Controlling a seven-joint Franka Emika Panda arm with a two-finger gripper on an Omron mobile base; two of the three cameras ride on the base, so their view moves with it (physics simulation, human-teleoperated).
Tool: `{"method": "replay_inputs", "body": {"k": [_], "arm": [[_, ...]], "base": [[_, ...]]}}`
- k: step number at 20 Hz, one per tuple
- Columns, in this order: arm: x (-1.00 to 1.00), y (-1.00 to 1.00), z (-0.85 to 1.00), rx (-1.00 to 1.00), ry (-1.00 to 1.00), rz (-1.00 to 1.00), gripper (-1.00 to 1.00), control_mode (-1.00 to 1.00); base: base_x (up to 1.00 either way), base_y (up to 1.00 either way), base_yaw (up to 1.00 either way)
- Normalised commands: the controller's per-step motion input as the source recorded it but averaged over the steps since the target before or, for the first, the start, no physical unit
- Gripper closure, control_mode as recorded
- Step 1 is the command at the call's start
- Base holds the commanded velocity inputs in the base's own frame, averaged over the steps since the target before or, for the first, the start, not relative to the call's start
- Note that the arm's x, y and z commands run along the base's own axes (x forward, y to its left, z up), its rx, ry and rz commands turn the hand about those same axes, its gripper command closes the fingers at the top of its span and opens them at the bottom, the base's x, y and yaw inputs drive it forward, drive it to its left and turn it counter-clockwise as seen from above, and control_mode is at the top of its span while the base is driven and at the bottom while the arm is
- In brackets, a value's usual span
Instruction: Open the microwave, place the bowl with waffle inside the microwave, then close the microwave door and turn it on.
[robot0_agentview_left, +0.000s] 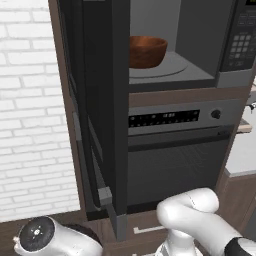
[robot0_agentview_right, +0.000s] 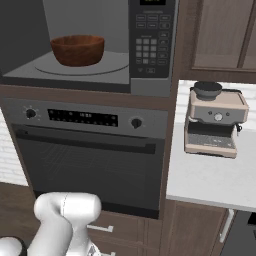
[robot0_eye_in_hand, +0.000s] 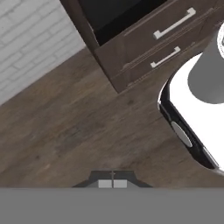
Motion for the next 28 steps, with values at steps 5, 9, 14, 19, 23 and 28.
{"method": "replay_inputs", "body": {"k": [5,9,14,19,23,28], "arm": [[0.19,0.41,0.14,-0.31,-0.35,-0.02,1.00,-1.00],[0.00,0.24,0.66,-0.27,-0.42,-0.07,1.00,-1.00],[0.00,0.03,0.87,-0.20,-0.35,-0.07,1.00,-1.00],[0.00,-0.04,0.01,-0.16,-0.05,0.00,1.00,-1.00],[-0.02,-0.25,0.34,-0.28,-0.22,-0.04,1.00,-1.00],[0.03,-0.25,0.62,-0.38,-0.26,-0.12,1.00,-1.00]], "base": [[0.00,0.00,0.00],[0.00,0.00,0.00],[0.00,0.00,0.00],[0.00,0.00,0.00],[0.00,0.00,0.00],[0.00,0.00,0.00]]}}
